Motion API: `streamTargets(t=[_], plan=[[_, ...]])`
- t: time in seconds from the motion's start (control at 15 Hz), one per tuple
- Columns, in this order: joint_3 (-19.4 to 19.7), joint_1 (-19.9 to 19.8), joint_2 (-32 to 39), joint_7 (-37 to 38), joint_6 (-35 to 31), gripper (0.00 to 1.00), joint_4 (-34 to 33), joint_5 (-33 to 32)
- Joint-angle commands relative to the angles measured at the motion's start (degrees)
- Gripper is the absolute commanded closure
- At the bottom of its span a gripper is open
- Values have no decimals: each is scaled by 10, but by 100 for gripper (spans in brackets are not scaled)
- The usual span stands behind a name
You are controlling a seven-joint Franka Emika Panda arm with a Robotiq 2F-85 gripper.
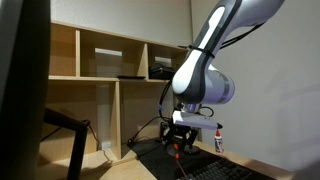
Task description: Put the mouse behind the keyboard
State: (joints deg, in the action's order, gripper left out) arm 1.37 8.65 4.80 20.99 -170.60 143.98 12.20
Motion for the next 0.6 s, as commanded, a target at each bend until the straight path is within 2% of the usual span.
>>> streamTargets(t=[0.0,0.13,0.2,0.27,0.4,0.53], plan=[[-11,-30,0,-1,6,31,-11,7],[-8,-40,0,-1,13,31,-21,11],[-9,-39,1,0,14,56,-21,11],[-10,-39,14,6,18,56,-33,15],[-15,-44,43,8,34,56,-84,106],[-13,-61,69,35,48,56,-134,132]])
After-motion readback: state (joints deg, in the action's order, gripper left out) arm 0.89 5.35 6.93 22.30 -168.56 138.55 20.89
